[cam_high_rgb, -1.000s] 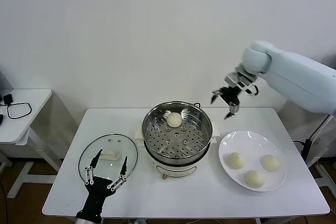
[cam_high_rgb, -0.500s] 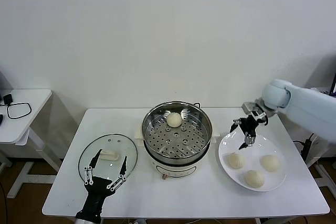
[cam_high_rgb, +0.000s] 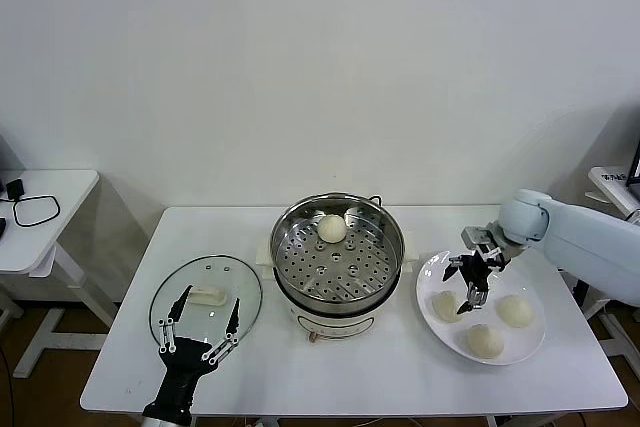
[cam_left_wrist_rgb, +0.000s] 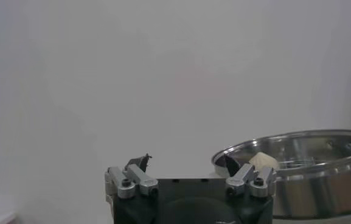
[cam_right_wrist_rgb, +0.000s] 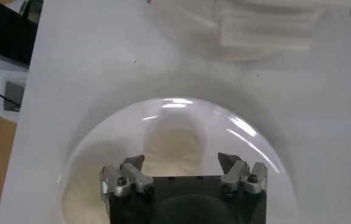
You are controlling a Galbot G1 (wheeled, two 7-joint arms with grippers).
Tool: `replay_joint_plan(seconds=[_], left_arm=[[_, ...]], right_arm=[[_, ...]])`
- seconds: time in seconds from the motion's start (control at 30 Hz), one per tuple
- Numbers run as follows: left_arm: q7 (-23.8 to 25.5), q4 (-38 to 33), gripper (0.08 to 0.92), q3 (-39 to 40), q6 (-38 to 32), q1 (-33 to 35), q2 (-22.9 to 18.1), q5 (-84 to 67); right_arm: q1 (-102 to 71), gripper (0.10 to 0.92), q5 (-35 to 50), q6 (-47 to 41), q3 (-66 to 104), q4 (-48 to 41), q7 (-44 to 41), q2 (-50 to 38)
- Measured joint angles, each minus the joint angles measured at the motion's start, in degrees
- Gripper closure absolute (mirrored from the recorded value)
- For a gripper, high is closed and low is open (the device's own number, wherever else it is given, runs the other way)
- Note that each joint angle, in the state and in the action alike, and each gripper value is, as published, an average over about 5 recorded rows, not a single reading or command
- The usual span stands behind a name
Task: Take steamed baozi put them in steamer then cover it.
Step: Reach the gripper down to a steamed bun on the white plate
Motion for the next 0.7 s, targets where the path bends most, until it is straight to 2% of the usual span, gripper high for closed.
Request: replay_joint_plan(seconds=[0.2, 0.47, 0.7], left_arm=[[-0.06, 0.09, 0.177, 0.00, 0.01, -0.02, 0.02, -0.02], [-0.15, 0.08, 0.177, -0.07, 0.00, -0.04, 0.00, -0.06], [-0.18, 0.07, 0.177, -0.04, -0.01, -0.18, 0.03, -0.12]], right_arm=[[-1.90, 0.210, -1.21, 0.25, 1.29, -0.53, 0.78, 0.15], [-2.98, 0.334, -2.39, 0.70, 2.37, -0.42, 1.67, -0.02], [-1.63, 0.385, -3.39, 0.83, 2.65, 0.78, 1.38, -0.80]])
